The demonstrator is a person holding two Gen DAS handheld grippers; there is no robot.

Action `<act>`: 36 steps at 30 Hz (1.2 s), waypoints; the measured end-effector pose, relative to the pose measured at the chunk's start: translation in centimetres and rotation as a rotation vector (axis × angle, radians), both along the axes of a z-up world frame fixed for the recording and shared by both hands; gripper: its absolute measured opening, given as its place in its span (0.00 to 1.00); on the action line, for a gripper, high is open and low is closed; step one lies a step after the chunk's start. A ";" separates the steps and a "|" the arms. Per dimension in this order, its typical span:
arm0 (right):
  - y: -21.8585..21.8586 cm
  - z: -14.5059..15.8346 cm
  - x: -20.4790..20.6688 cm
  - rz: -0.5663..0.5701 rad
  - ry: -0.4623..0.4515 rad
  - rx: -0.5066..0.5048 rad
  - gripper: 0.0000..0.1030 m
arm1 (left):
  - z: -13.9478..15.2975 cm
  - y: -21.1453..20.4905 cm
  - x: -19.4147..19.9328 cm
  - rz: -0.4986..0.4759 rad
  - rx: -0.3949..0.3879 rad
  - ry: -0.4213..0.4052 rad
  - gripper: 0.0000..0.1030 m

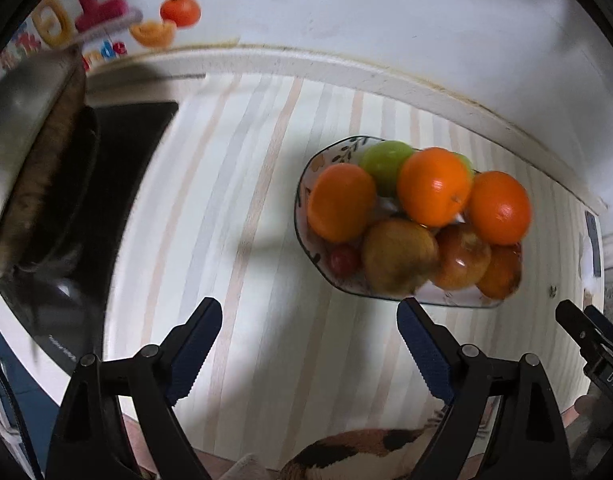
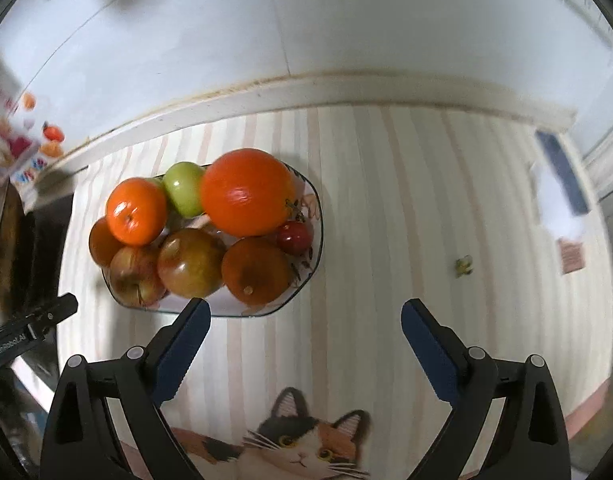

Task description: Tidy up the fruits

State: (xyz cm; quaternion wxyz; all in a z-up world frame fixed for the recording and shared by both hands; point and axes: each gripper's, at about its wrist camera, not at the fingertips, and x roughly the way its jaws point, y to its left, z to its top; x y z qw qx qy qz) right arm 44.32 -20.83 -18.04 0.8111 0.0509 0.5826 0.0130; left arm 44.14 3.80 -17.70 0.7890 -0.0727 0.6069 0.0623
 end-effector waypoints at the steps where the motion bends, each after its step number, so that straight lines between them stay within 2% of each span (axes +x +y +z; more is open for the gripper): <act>1: 0.2 0.5 -0.5 0.003 -0.010 0.001 0.95 | 0.5 -0.3 -0.4 -0.006 0.014 -0.010 0.87; 8: 0.0 4.3 -3.0 0.016 -0.082 -0.007 0.96 | 4.4 -3.0 -3.4 -0.034 0.084 -0.104 0.87; 18: 0.2 10.8 -10.1 0.032 -0.190 -0.011 0.96 | 10.6 -4.8 -9.7 -0.057 0.092 -0.229 0.87; 29: 1.0 18.9 -23.2 -0.002 -0.327 -0.037 0.96 | 17.0 -4.7 -20.5 -0.129 0.116 -0.365 0.87; 36: 2.3 23.0 -31.4 -0.030 -0.405 -0.043 0.96 | 20.0 -4.4 -26.9 -0.159 0.097 -0.421 0.87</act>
